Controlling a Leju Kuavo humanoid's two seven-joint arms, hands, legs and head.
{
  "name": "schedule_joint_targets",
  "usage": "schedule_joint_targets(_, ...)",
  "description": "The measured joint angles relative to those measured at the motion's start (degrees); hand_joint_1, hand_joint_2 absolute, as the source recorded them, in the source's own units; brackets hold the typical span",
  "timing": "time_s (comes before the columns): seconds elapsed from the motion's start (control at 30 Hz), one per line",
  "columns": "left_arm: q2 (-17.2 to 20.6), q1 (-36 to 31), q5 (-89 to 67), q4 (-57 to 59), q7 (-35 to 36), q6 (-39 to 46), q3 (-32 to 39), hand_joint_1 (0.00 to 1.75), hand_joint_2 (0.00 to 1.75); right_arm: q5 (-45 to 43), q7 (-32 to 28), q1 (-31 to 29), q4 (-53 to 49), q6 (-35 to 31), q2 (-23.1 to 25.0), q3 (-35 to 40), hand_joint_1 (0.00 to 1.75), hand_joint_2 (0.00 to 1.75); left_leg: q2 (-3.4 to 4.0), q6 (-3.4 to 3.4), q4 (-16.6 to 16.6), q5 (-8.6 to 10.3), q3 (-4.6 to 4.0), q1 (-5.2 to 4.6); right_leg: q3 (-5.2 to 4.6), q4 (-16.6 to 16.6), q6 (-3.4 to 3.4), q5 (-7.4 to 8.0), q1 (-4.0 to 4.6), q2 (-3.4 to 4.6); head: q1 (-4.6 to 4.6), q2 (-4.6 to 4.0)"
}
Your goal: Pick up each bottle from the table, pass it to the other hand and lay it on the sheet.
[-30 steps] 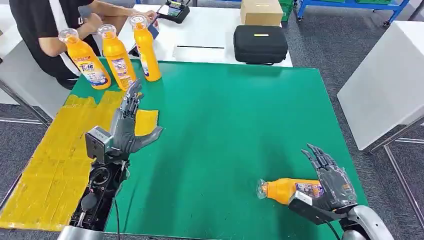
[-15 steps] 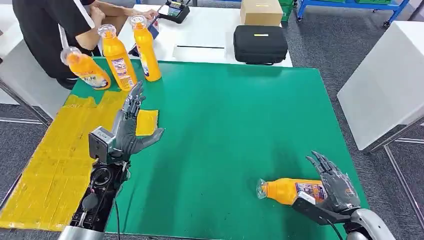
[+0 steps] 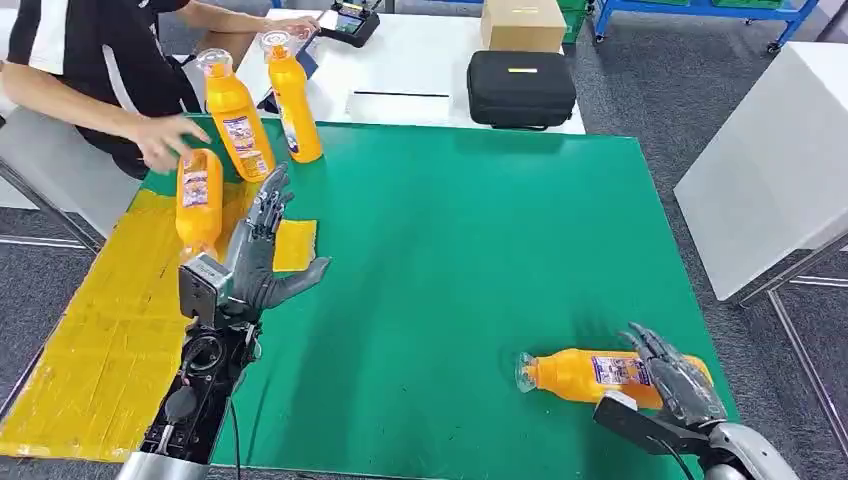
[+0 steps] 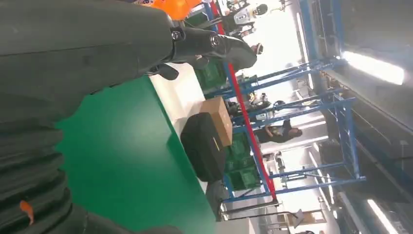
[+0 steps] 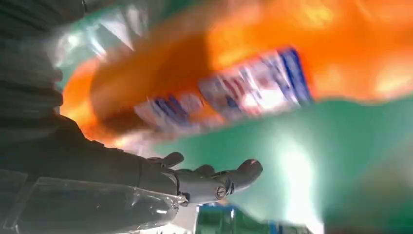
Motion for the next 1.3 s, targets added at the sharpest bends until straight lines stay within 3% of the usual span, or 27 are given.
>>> schedule_joint_targets(0.57,-0.6,-0.3,-0.2,0.2,2.0,-0.1,0.0,0.0,1.75,3.4,1.4,-6.0,9.9,1.9,-2.4,-2.5,0.0,1.75,0.1,0.0,0.0,0.0,0.09,0.0,0.07,0.0,0.0,0.01,0.0,0.06,0.0,0.0)
schedule_joint_targets(0.6,-0.6,-0.3,-0.2,0.2,2.0,-0.1,0.0,0.0,1.75,3.7,1.9,-6.4,10.5,1.6,-2.6,-2.5,0.23,1.75,0.09,0.01,0.0,0.0,0.09,0.0,0.08,0.0,0.01,0.01,0.0,0.06,-0.02,0.0)
schedule_joint_targets(0.7,-0.6,-0.4,-0.3,0.2,2.2,-0.1,0.0,0.0,1.75,3.9,2.3,-7.7,13.0,0.0,-3.4,-2.5,0.23,1.75,0.09,0.01,0.0,0.0,0.12,-0.01,0.1,0.0,0.01,0.01,0.0,0.06,0.0,0.0)
schedule_joint_targets(0.73,-0.6,-0.4,-0.4,0.2,2.3,0.0,0.0,0.0,1.75,3.9,2.2,-8.0,13.6,-1.0,-3.6,-2.5,1.52,1.75,0.09,0.01,0.0,0.0,0.12,-0.01,0.11,0.0,0.01,0.02,0.0,0.06,-0.02,0.0)
schedule_joint_targets(0.77,-0.6,-0.4,-0.4,0.2,2.3,0.0,0.0,0.0,1.75,3.9,2.2,-8.3,14.1,-1.8,-3.6,-2.5,1.75,1.75,0.09,0.01,0.0,0.0,0.12,-0.01,0.1,0.0,0.01,0.02,0.0,0.06,0.0,0.0)
schedule_joint_targets(1.3,-0.9,-0.3,-0.9,0.2,2.5,0.1,0.0,0.0,1.75,3.4,4.6,-9.6,15.7,-10.6,-2.3,-0.5,1.75,1.75,0.08,0.0,0.0,0.0,0.08,0.0,0.1,0.0,0.02,0.02,0.01,0.06,-0.02,0.0)
